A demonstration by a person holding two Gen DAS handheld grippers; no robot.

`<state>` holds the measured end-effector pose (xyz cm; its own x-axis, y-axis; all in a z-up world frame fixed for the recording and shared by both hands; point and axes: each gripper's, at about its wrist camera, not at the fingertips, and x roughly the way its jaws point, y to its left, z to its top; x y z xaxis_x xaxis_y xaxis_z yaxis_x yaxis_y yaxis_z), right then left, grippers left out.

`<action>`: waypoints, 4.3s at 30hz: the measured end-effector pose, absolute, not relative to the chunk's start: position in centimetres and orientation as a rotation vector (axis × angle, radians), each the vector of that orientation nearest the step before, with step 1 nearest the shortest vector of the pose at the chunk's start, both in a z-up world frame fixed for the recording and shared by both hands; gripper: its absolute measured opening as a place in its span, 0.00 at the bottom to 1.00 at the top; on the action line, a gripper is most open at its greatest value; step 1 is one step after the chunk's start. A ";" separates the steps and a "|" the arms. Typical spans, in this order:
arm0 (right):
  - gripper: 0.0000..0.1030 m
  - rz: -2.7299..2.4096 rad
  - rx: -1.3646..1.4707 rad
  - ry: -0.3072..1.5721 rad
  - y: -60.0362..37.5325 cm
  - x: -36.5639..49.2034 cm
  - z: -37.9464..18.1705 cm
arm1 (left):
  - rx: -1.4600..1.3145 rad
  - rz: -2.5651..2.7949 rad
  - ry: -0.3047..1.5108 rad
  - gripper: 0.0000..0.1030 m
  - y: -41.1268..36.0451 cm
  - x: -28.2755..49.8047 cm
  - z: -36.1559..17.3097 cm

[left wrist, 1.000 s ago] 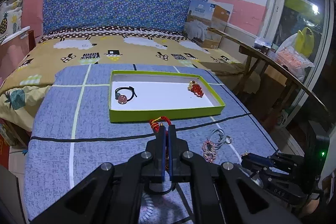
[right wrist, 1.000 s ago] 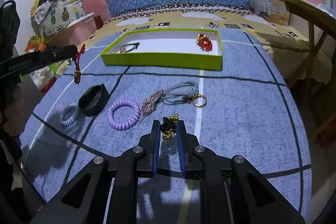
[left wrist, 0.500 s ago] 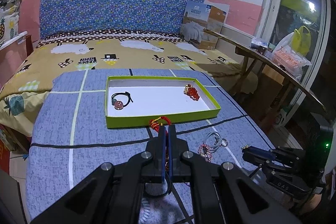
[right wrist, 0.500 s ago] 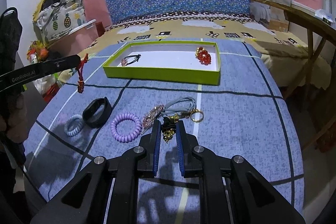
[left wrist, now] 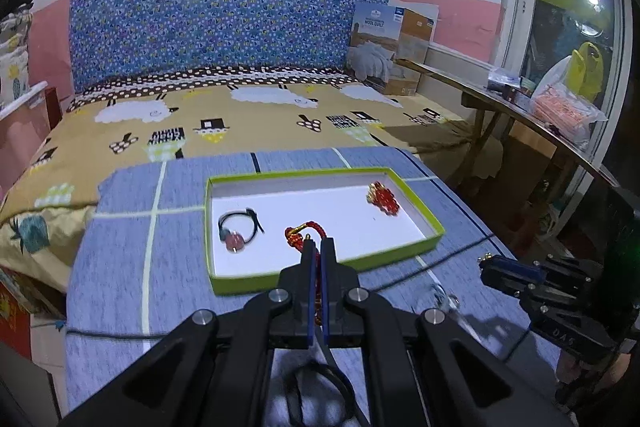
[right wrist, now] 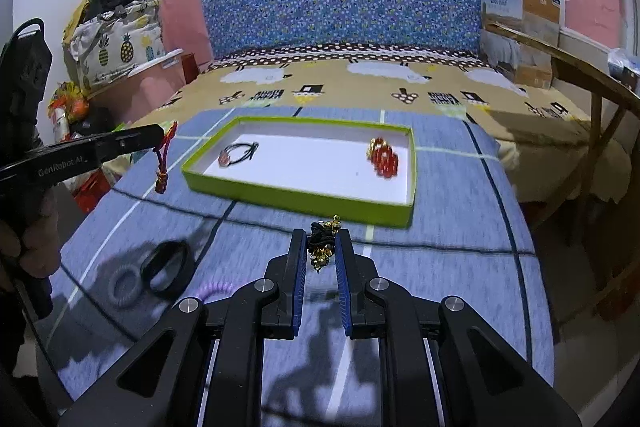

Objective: Organize jewelry
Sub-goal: 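Carry the black-gold charm with the right tool while the left tool carries the red-cord charm to the box, then open the right tool in the box while the left tool releases the red-cord charm there, then reach the left tool to the black band while the right tool grasps the pink glitter keychain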

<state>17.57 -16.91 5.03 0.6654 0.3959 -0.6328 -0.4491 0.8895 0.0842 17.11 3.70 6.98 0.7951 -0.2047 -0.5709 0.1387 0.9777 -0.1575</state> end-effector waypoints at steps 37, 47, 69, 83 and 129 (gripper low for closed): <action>0.14 0.410 -0.071 0.903 -15.6 32.4 -0.7 | -0.083 -0.118 0.844 0.02 6.3 26.9 -0.9; 0.28 0.419 -0.083 0.901 -15.4 32.1 -0.6 | -0.099 -0.122 0.853 0.06 6.6 26.8 -1.0; 0.39 0.486 -0.003 0.748 -17.5 20.8 3.4 | -0.109 -0.133 0.678 0.22 5.0 15.9 2.8; 0.39 0.487 0.018 0.711 -19.2 13.3 3.4 | -0.041 -0.164 0.648 0.22 2.4 8.6 2.4; 0.25 0.569 0.128 0.900 -16.2 15.2 -0.9 | -0.097 -0.124 0.827 0.22 3.3 11.4 -1.3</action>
